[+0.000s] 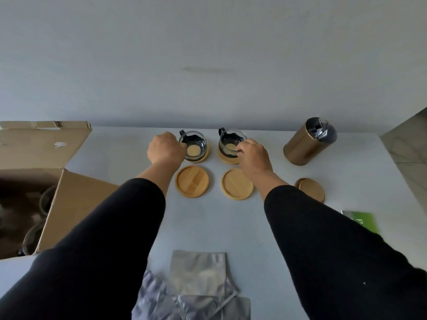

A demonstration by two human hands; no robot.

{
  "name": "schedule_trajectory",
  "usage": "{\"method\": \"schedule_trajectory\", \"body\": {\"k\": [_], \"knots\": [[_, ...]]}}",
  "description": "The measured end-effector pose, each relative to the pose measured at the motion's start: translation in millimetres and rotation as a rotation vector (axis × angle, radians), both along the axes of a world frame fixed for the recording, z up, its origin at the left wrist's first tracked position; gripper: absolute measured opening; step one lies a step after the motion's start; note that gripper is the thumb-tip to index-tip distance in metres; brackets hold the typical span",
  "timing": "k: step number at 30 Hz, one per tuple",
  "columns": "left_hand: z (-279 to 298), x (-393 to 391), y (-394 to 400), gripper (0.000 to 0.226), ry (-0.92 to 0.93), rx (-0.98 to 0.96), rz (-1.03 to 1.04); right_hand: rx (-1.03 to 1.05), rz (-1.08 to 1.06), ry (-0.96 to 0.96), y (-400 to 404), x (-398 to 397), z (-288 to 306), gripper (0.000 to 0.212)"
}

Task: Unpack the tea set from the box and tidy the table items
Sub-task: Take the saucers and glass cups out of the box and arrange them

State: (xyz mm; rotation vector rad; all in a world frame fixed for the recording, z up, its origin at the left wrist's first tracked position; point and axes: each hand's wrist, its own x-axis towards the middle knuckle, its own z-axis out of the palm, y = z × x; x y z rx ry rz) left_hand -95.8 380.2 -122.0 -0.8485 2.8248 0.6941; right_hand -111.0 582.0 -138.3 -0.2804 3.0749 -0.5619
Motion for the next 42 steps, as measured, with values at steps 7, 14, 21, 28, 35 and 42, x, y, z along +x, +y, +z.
{"method": "schedule_trajectory", "body": {"k": [7,14,21,28,35,42], "knots": [[-8,-18,13,0.035,-0.027,-0.007,0.005,-0.003,-0.002,-0.022,13,-14,-13,0.024],[-17,-22,12,0.021,-0.050,-0.002,0.028,-0.014,0.035,-0.054,14,-16,-19,0.022],[-18,-23,10,0.032,-0.035,0.002,0.059,0.000,0.029,-0.076,14,-15,-22,0.023],[-17,-19,9,0.038,-0.003,-0.019,0.078,0.014,0.040,-0.111,12,-17,-18,0.022],[-23,-19,8,0.042,0.019,0.015,0.116,0.011,0.027,-0.130,11,-14,-16,0.026],[-18,-4,5,0.044,0.056,0.031,0.087,0.031,0.008,-0.058,6,-1,-3,0.035]]}}
